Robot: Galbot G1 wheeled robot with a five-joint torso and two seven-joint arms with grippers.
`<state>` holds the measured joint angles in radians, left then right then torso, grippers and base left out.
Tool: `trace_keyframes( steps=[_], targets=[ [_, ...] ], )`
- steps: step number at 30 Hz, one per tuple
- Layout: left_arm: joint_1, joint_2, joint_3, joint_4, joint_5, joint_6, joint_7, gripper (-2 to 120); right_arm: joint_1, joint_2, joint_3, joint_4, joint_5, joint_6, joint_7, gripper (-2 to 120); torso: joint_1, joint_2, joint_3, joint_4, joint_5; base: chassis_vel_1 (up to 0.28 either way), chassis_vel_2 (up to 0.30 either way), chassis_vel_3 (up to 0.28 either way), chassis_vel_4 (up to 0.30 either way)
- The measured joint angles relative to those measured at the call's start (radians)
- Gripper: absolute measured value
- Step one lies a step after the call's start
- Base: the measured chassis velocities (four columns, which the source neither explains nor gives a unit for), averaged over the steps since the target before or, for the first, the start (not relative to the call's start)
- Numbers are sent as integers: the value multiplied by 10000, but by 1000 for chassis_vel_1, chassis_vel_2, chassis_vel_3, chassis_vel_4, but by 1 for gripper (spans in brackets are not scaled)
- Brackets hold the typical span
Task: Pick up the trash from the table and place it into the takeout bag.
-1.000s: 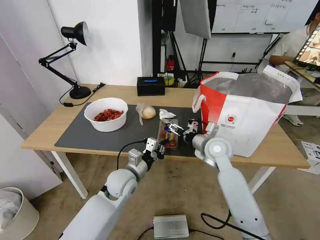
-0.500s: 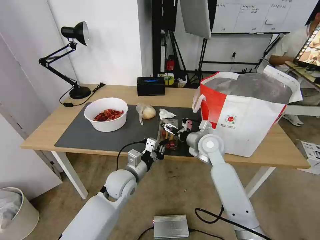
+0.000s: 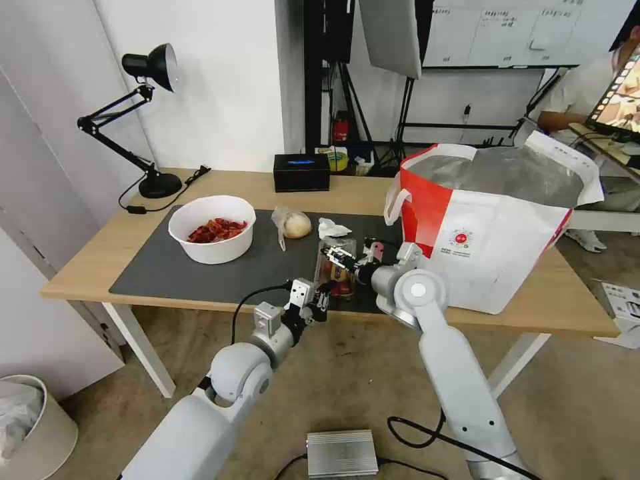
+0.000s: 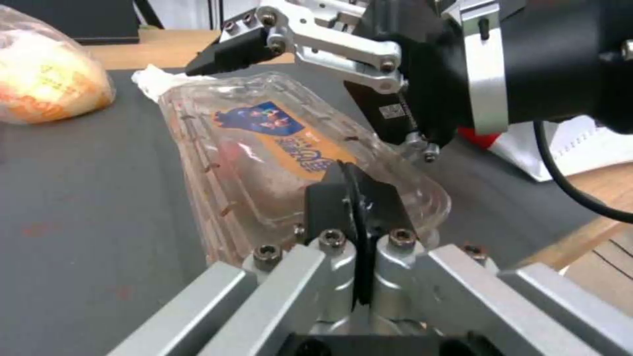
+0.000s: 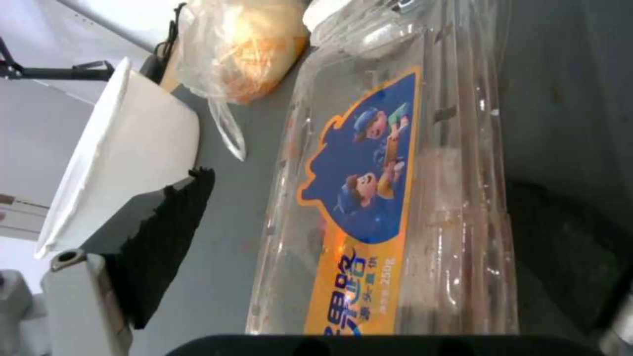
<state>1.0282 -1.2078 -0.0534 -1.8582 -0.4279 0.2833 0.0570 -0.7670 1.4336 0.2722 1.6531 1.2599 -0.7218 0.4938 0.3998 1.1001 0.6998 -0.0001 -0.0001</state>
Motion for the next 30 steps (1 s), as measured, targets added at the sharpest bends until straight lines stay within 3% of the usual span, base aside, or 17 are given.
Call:
trace_keyframes(
  steps=[7,10,14,25,30],
  targets=[
    [3,16,-13,-20,22,-2,20,0,-27,40,30,-20,23,8,-8,76,-1,0,-1,-2,-1,0,0,0,0],
    [36,24,-17,-37,50,-9,22,0,-84,50,34,-20,10,14,0,58,1,-2,2,0,2,0,0,0,0],
    [53,19,-6,-52,76,-11,22,0,-143,10,20,58,1,7,28,49,1,-3,3,3,3,0,0,0,0],
    [60,-7,19,-62,86,-21,18,0,-275,-256,117,302,12,9,170,6,1,-3,3,2,2,0,0,0,0],
    [75,-7,-15,-62,73,-38,18,0,-305,-258,125,304,21,16,186,0,1,-2,2,2,1,0,0,0,0]
  ],
)
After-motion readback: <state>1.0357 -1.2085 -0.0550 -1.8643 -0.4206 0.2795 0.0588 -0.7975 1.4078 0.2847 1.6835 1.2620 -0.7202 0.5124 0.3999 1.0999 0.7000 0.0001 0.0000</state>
